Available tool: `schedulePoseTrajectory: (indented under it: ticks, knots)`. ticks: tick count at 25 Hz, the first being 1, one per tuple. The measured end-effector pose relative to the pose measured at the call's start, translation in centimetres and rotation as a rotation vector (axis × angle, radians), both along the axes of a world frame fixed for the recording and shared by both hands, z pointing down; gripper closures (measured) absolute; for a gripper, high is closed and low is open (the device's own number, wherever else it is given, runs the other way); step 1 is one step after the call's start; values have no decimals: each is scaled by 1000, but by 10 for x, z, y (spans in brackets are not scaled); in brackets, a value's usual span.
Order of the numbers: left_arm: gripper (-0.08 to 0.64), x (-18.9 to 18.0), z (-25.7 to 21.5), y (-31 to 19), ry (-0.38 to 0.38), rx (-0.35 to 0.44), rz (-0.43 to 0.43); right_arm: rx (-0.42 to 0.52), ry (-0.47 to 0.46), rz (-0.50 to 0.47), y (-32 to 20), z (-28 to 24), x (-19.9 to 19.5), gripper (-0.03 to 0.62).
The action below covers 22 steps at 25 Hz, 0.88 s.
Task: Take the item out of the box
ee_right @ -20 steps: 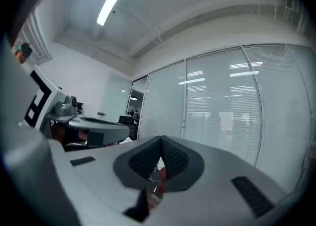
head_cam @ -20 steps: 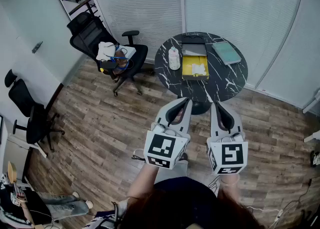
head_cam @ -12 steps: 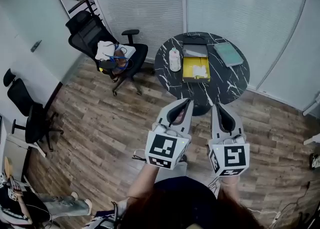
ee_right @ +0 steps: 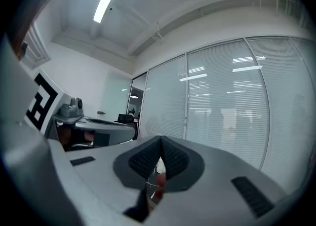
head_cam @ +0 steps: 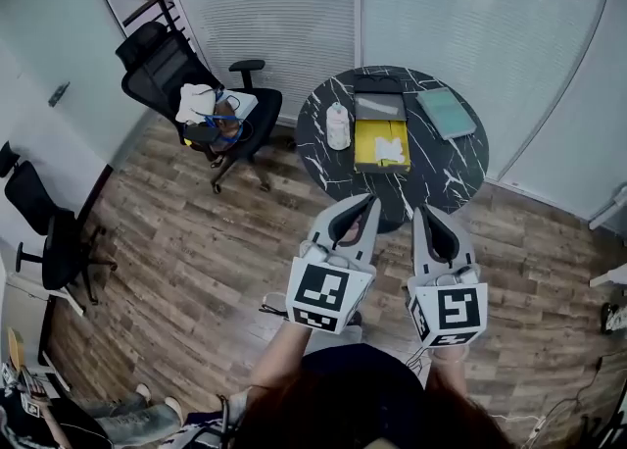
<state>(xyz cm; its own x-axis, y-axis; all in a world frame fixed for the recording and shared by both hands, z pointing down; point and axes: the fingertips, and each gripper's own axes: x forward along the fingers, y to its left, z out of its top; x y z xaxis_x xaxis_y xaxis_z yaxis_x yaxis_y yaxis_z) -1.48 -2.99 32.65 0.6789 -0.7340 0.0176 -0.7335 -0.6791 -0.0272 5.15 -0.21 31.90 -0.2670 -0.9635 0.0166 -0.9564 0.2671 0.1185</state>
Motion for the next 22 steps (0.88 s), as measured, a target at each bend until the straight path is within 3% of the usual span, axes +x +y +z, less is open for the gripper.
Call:
schedulePoseTrajectory:
  ticks: [9, 22]
  knots:
    - [534, 1, 4, -32, 4, -9, 38, -5, 63, 39, -39, 4, -7, 569]
    - [535, 0, 11, -60, 14, -33, 49, -15, 24, 71, -63, 6, -2, 569]
